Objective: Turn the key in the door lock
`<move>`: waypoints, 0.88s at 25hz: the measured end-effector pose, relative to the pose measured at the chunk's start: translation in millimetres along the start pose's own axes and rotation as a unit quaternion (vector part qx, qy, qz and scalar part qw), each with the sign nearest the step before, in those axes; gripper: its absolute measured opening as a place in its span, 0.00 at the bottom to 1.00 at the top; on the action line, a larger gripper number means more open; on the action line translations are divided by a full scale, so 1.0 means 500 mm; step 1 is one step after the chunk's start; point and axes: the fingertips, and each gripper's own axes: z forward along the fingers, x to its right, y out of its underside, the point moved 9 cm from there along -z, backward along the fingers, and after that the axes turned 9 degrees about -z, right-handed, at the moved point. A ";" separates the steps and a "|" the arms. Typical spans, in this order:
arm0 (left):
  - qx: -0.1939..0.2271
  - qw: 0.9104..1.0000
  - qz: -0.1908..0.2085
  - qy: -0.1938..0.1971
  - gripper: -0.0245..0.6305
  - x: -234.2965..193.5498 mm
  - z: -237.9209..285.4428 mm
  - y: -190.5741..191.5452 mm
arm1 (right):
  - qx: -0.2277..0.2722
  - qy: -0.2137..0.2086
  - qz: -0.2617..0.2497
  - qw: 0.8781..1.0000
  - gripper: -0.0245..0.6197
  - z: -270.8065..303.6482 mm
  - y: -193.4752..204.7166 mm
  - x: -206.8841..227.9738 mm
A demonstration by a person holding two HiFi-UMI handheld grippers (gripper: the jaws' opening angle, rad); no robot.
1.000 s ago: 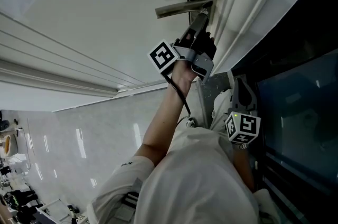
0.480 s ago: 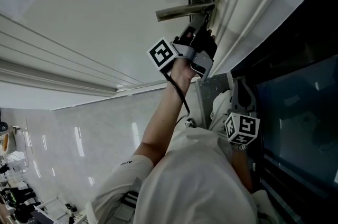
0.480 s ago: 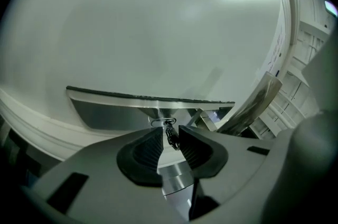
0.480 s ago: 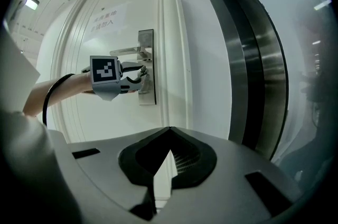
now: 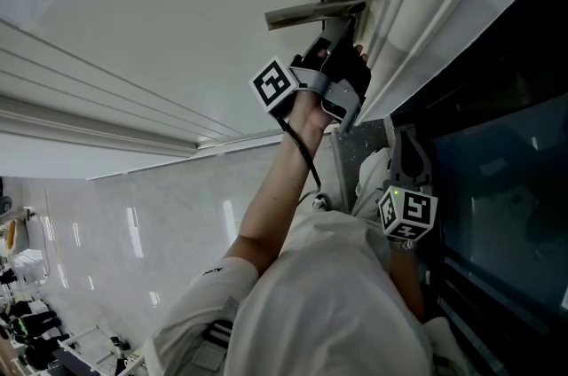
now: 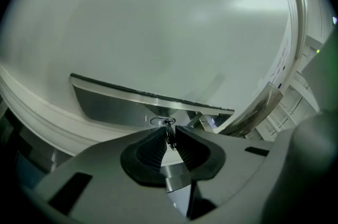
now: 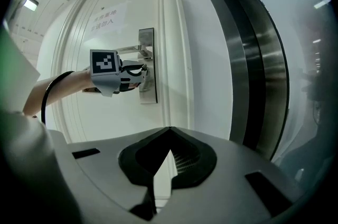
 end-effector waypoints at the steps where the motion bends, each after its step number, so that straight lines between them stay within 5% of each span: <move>1: 0.001 1.000 -0.009 0.003 0.13 -0.002 0.000 0.000 | 0.000 0.000 0.000 1.000 0.03 -0.001 0.001 0.000; 9: 0.000 0.998 -0.055 0.013 0.12 -0.011 -0.002 0.005 | 0.001 0.001 0.005 1.000 0.03 -0.001 0.004 0.006; 14: -0.019 0.998 0.052 -0.026 0.09 0.013 0.001 -0.002 | 0.002 -0.001 0.003 1.000 0.03 0.001 0.005 0.004; 22: -0.046 0.986 0.133 -0.091 0.10 0.039 0.006 -0.006 | 0.003 0.001 0.002 1.000 0.03 -0.010 0.008 0.006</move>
